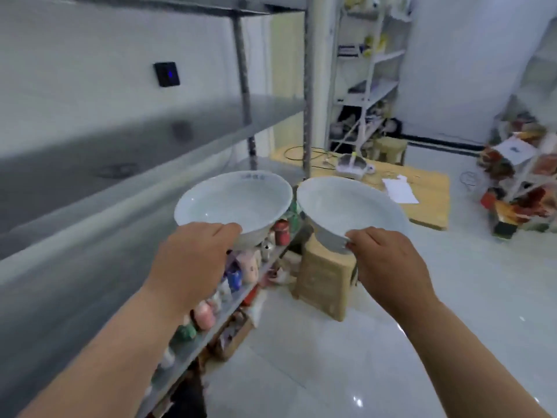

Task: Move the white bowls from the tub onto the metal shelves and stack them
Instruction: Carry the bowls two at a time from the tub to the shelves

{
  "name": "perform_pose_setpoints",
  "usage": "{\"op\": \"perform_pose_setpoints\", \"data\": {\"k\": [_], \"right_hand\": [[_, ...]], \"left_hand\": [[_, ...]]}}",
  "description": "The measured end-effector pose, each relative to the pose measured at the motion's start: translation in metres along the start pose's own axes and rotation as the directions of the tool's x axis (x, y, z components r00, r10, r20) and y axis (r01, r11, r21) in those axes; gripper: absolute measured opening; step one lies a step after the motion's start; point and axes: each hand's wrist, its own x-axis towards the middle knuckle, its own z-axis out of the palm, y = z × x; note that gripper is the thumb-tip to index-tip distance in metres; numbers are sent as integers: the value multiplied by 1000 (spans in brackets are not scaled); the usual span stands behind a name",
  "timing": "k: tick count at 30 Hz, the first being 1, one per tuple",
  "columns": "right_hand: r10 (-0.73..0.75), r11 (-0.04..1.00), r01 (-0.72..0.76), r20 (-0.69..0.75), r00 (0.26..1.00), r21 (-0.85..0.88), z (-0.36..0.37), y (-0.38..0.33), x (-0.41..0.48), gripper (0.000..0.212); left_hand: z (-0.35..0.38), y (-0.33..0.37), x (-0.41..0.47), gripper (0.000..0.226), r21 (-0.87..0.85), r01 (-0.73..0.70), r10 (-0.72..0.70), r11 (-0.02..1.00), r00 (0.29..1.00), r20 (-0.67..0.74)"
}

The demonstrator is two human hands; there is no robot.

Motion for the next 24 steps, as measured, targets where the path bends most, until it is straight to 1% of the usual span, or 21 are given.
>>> {"op": "perform_pose_setpoints", "data": {"k": [2, 3, 4, 7, 9, 11, 13, 16, 19, 22, 24], "right_hand": [[-116, 991, 115, 4, 993, 70, 20, -23, 48, 34], [-174, 978, 175, -20, 985, 113, 27, -36, 71, 39], [-235, 958, 241, -59, 970, 155, 33, -48, 93, 39], [-372, 872, 415, -200, 907, 260, 46, -88, 155, 25], [-431, 795, 514, -295, 853, 321, 56, -114, 189, 15], [-473, 728, 590, -367, 801, 350, 62, -144, 217, 10], [-491, 667, 641, -422, 762, 381, 62, -176, 236, 9], [-523, 576, 702, -471, 711, 420, 59, -226, 250, 14], [-580, 512, 741, -460, 672, 435, 58, -278, 251, 16], [-632, 452, 764, -438, 639, 461, 59, -332, 248, 13], [-667, 420, 787, -434, 605, 452, 56, -368, 246, 17]], "left_hand": [[-17, -30, -11, 39, 68, 123, -125, 990, 992, 16], [-28, -43, -14, 41, 106, 183, -184, 977, 983, 4], [-39, -55, -17, 40, 145, 234, -234, 961, 972, -20], [-78, -82, -23, 27, 278, 385, -368, 880, 923, -113], [-101, -98, -30, 29, 347, 476, -451, 808, 879, -157], [-122, -113, -41, 34, 417, 524, -495, 743, 849, -185], [-141, -123, -54, 31, 496, 547, -529, 674, 827, -193], [-163, -134, -83, 30, 565, 607, -623, 558, 757, -198], [-178, -150, -123, 33, 588, 655, -693, 474, 690, -210], [-189, -175, -166, 33, 622, 681, -757, 387, 620, -207], [-196, -194, -195, 34, 642, 690, -796, 333, 571, -201]]}}
